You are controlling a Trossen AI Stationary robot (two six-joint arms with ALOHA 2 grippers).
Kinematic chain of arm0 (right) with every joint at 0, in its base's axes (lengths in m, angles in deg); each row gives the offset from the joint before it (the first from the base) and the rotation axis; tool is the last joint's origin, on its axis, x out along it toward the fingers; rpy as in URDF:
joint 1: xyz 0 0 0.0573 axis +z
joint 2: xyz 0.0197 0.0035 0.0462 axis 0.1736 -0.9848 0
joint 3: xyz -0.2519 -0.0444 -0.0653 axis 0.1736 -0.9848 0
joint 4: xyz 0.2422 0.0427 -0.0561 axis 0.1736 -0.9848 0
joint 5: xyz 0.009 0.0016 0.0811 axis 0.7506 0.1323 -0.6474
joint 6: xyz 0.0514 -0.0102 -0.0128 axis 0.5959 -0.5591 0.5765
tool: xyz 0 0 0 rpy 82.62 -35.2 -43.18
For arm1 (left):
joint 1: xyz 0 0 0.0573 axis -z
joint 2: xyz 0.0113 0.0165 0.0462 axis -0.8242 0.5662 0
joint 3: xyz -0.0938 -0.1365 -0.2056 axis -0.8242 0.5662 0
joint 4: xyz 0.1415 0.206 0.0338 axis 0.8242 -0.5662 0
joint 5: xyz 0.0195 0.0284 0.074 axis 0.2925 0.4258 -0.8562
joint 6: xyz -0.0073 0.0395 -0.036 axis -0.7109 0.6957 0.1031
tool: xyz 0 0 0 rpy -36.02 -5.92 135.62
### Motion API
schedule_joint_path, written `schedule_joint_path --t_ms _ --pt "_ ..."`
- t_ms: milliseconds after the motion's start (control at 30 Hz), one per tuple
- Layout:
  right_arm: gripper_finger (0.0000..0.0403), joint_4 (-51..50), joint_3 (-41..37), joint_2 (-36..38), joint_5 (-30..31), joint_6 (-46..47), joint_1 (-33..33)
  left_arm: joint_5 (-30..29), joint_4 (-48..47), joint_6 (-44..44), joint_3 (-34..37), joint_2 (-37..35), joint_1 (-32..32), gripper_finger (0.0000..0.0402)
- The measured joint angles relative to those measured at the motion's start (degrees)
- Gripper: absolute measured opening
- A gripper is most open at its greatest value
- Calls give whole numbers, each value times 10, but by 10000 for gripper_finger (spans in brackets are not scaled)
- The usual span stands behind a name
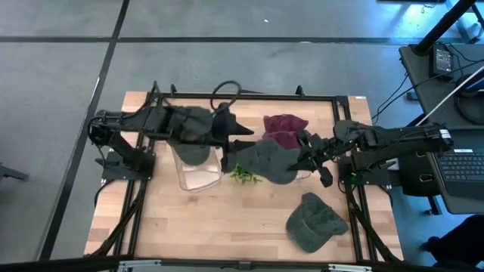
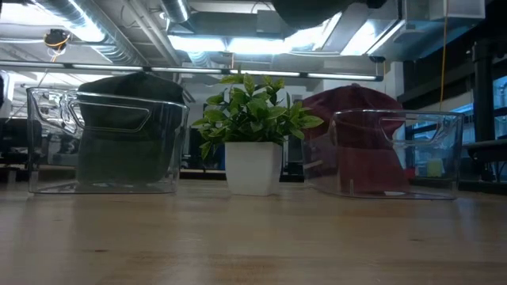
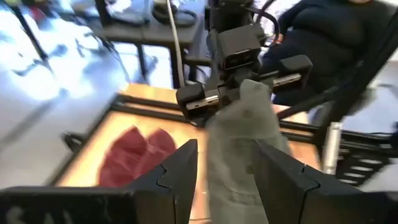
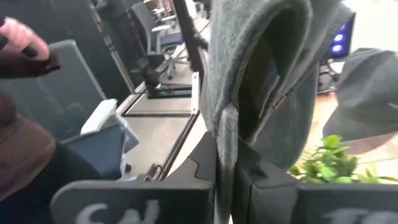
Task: Pick & Place hat
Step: Put the top black cap into the left transparent bin
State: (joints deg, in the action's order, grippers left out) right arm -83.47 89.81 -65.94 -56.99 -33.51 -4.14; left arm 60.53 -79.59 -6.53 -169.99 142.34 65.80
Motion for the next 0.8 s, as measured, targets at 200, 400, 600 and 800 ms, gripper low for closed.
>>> schedule_joint_path --t_ms 200,400,600,800 --pt "14 14 0 -16 0 -2 20 139 -1 -55 0 0 -53 143" --pt "14 45 0 -20 1 -11 21 193 -3 -15 0 6 -68 141" --pt "14 49 0 -20 17 -18 21 191 0 -9 0 10 -68 141" --pt "14 79 0 -20 16 -36 21 191 -10 -32 0 15 -64 144"
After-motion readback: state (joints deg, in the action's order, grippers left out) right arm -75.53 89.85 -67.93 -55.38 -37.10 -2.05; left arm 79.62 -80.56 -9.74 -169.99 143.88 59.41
